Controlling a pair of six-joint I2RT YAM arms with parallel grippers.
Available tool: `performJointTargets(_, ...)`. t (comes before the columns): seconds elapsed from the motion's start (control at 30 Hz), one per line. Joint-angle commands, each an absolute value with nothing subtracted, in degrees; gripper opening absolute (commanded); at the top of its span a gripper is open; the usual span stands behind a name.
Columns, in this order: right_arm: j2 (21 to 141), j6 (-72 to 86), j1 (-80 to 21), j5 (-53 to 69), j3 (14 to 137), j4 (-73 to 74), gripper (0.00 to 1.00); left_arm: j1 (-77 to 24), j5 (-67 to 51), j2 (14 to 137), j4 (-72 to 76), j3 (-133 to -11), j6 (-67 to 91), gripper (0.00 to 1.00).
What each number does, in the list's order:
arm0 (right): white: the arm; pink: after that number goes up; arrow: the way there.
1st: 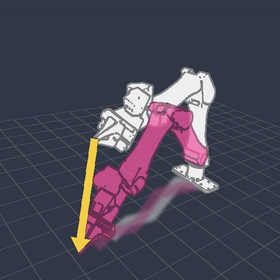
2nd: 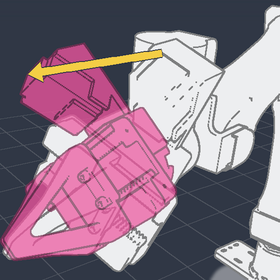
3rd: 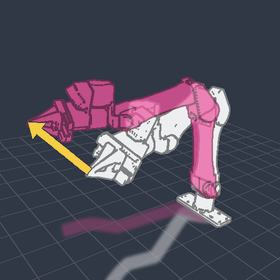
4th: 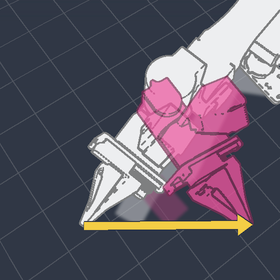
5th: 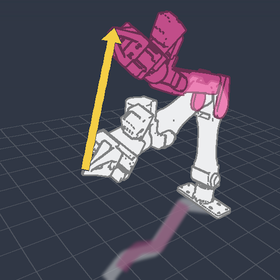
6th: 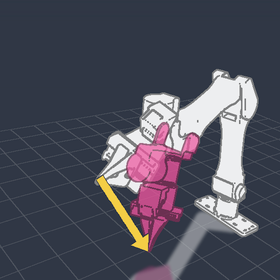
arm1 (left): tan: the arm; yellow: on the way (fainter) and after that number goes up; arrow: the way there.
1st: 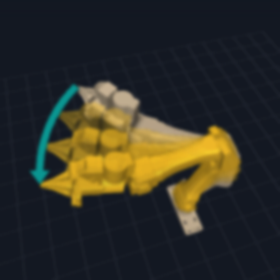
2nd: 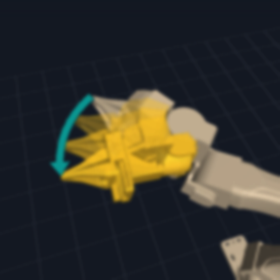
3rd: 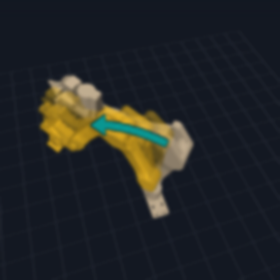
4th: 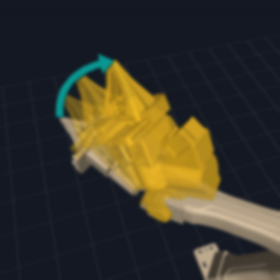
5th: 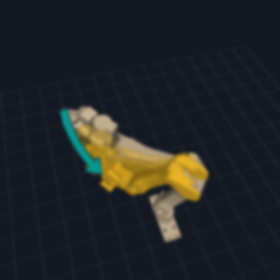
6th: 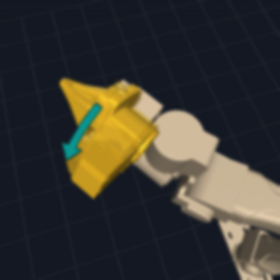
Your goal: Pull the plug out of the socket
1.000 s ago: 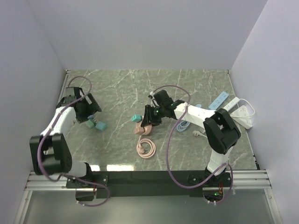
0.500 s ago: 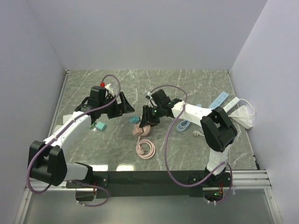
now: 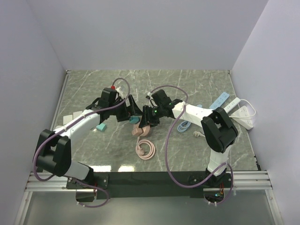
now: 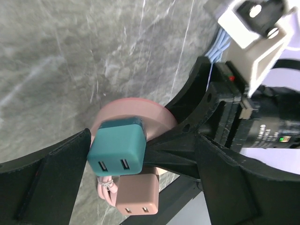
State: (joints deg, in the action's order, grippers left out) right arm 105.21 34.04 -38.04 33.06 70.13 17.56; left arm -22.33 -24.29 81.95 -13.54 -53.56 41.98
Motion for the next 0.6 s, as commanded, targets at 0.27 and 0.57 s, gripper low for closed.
performJointTargets(0.27, 104.2, 36.2, -38.4, 34.3, 72.9, 13.8, 0.0, -24.8, -20.8, 84.3, -14.0, -55.5, 43.8, 0.76)
performJointTargets(0.57, 102.5, 37.3, -38.1, 35.8, 70.9, 10.3, 0.0, -24.8, -23.1, 87.2, -11.2, -54.0, 45.6, 0.46)
